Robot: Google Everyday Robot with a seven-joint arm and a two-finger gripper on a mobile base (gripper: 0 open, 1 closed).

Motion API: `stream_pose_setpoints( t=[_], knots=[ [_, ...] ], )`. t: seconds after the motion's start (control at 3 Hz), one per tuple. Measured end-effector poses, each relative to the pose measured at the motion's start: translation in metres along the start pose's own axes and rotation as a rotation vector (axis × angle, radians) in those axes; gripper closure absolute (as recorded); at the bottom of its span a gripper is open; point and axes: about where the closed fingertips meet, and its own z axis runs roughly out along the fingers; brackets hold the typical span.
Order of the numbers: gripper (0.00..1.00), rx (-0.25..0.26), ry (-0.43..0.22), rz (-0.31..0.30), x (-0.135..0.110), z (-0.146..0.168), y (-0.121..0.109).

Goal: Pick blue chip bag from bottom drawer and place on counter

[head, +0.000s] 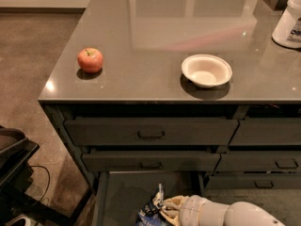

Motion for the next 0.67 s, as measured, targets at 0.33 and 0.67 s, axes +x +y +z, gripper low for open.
stream_pose_setpoints(
  t=[0.33, 0.67],
  knots=[
    [1.0, 0.03, -0.001, -0.029, -0.011, -0.002, -0.013],
    [1.0, 0.106, -0.003, -0.157, -0.063, -0.022, -0.039]
  ],
)
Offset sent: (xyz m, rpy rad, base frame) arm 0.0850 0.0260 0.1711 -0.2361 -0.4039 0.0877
